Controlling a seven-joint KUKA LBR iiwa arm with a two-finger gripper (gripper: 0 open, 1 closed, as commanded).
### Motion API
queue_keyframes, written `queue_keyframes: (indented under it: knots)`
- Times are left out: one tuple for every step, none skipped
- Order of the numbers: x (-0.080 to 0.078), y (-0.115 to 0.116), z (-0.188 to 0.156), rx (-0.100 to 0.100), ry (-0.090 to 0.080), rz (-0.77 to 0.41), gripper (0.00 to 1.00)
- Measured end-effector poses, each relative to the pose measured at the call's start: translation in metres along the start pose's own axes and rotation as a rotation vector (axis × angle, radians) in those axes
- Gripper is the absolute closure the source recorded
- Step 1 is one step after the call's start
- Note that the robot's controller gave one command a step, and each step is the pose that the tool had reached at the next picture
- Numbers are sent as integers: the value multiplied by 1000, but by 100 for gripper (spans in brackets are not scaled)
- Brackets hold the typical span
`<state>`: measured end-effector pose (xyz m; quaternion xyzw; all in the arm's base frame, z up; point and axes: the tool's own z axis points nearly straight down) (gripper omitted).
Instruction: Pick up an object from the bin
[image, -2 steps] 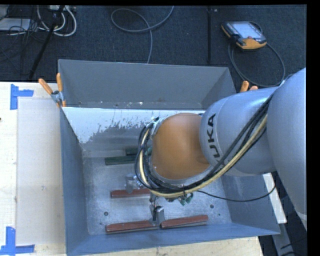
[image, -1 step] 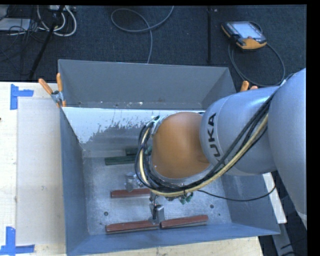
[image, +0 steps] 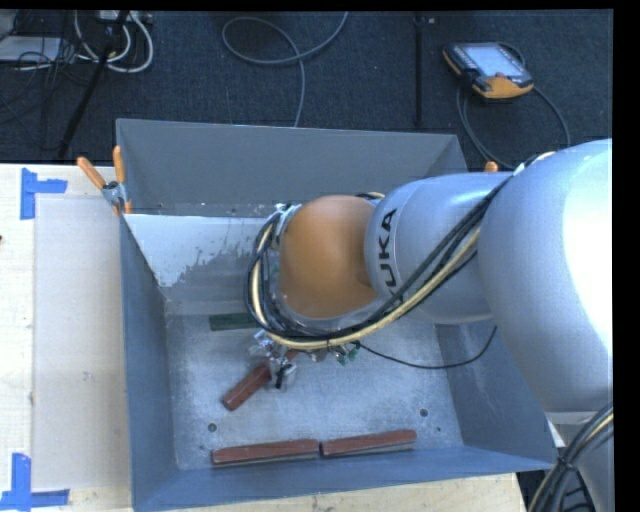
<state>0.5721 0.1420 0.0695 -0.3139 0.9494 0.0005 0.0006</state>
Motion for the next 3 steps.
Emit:
queue_keyframes:
  knots:
    - [0, 0, 0, 0, 0, 1, 0]
    - [0, 0, 0, 0, 1, 1, 100]
    - [0, 0, 0, 0, 1, 1, 100]
